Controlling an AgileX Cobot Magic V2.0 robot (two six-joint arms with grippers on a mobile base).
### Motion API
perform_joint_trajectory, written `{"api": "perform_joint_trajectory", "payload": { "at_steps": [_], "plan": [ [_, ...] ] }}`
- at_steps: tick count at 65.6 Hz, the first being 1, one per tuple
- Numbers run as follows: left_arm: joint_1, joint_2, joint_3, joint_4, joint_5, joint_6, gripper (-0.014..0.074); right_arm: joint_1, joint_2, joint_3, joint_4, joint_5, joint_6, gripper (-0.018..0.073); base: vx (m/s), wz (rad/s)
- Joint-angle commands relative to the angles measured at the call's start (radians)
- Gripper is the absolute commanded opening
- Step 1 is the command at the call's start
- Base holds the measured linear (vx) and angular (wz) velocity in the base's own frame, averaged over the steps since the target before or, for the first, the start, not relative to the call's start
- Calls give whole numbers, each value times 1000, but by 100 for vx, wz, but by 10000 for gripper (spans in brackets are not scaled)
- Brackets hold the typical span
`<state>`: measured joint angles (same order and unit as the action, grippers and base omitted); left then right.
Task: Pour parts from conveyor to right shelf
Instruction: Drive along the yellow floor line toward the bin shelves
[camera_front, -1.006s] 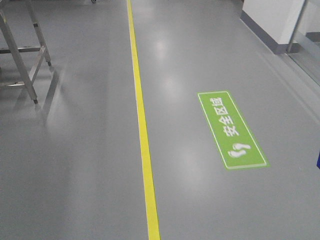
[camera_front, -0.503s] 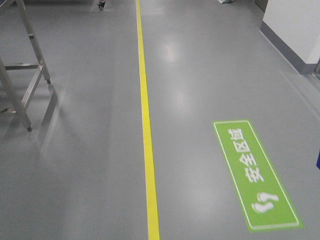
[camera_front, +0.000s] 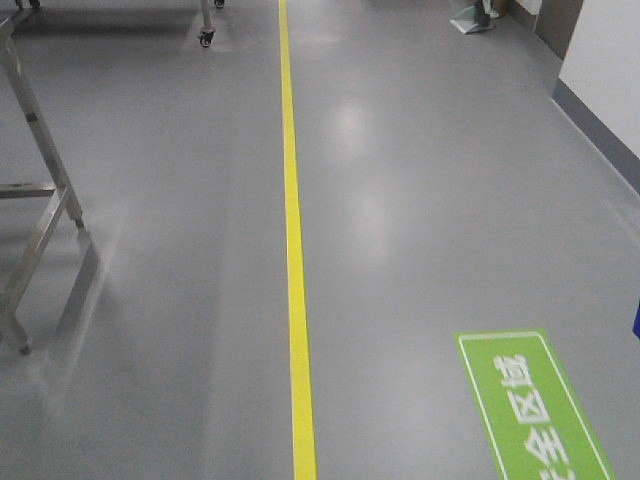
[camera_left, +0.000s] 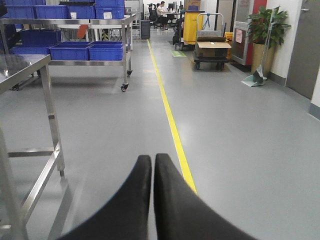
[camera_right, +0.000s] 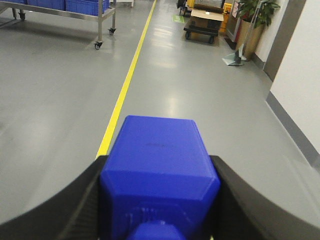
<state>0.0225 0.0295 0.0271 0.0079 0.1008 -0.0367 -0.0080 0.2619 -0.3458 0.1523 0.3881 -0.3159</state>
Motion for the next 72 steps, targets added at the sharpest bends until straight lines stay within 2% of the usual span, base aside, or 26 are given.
{"api": "perform_joint_trajectory", "payload": {
  "at_steps": [1,72],
  "plan": [
    [3,15,-20,-8,-79,-8,-6,-5,9,-27,1,-80,-7,-5,81,6],
    [3,15,-20,-8,-79,-8,-6,-5,9,-27,1,-81,-7,-5,82,5]
  ]
}}
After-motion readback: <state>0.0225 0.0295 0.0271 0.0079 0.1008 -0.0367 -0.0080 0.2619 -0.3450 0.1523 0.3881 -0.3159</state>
